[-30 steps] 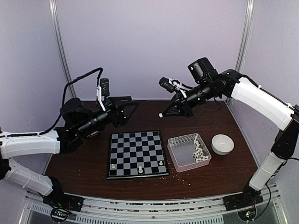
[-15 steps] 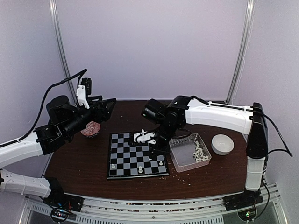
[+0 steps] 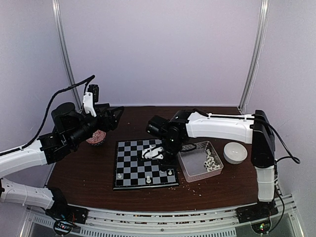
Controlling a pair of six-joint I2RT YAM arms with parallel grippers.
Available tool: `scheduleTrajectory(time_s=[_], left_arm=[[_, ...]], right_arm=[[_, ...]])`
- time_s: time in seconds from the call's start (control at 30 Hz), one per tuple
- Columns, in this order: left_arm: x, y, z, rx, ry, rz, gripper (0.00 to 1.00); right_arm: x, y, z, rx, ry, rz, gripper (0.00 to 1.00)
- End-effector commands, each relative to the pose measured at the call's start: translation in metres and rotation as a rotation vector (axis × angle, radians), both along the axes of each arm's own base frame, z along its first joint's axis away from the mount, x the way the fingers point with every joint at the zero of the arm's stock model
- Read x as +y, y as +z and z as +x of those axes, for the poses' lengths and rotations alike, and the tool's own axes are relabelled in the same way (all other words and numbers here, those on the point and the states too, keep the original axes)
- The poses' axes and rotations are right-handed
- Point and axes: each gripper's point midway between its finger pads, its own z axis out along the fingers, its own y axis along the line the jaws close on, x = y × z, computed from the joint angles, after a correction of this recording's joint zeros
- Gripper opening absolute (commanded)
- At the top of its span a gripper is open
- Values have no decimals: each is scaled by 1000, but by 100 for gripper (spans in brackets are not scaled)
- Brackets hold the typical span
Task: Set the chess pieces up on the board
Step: Place the chess piece on the chessboard.
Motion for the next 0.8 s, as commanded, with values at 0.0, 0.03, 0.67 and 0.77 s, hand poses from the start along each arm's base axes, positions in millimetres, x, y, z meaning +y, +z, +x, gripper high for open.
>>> scheduleTrajectory(time_s=[0.0,0.03,0.67,0.77], left_arm=[[-1,10,0,-32,-5,-33,79],[-1,9,0,-29,-7,-33,79],[-7,0,0,-4,-34,-54,78],[-7,-1,0,-1,-34,-56,78]], right_arm=[[-3,-17,0,-9,-1,-38,0],[-3,-19,0,-8,-1,-42,0],[2,-45,14,-43,-23,-89,2],[3,-45,14,-44,-22,-86,2]])
